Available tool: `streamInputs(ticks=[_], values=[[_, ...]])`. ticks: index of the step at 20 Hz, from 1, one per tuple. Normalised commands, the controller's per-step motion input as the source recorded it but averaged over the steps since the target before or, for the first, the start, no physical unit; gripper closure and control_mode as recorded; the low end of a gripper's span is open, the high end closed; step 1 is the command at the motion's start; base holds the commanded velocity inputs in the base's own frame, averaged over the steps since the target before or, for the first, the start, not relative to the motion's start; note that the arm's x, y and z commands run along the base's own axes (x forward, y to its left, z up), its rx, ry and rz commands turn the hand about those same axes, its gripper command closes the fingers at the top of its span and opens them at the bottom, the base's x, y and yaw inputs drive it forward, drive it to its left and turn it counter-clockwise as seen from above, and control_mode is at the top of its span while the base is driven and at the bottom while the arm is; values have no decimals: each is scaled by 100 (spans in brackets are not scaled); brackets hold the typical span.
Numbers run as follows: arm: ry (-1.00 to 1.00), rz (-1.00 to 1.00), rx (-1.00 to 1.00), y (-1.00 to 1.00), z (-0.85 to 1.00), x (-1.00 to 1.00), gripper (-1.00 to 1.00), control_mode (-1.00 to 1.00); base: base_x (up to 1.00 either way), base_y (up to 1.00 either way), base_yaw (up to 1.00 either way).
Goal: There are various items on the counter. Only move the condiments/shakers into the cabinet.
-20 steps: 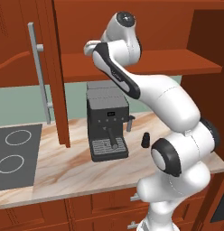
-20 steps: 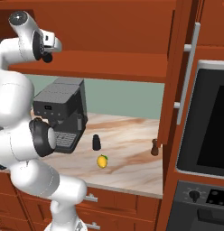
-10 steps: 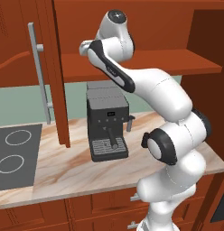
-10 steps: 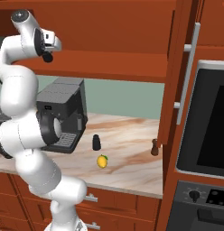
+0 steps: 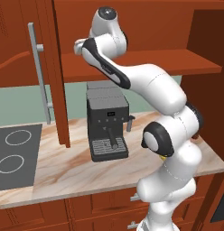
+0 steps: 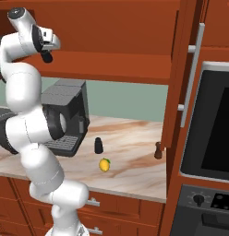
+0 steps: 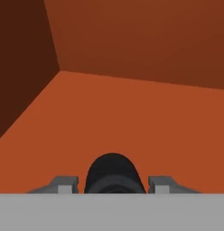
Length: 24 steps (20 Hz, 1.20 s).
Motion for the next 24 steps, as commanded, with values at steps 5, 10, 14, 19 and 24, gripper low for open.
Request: streamInputs(ticks=[5, 10, 14, 19, 24], values=[[0, 0, 0, 8, 0, 39, -100, -100, 0, 0, 0], [-1, 0, 0, 7, 0, 43, -100, -100, 0, 0, 0], [-21, 0, 0, 0, 20, -69, -100, -100, 0, 0, 0], [-22, 0, 0, 0, 23, -59, -100, -100, 0, 0, 0], [-11, 0, 0, -20, 14, -83, -100, -100, 0, 0, 0]])
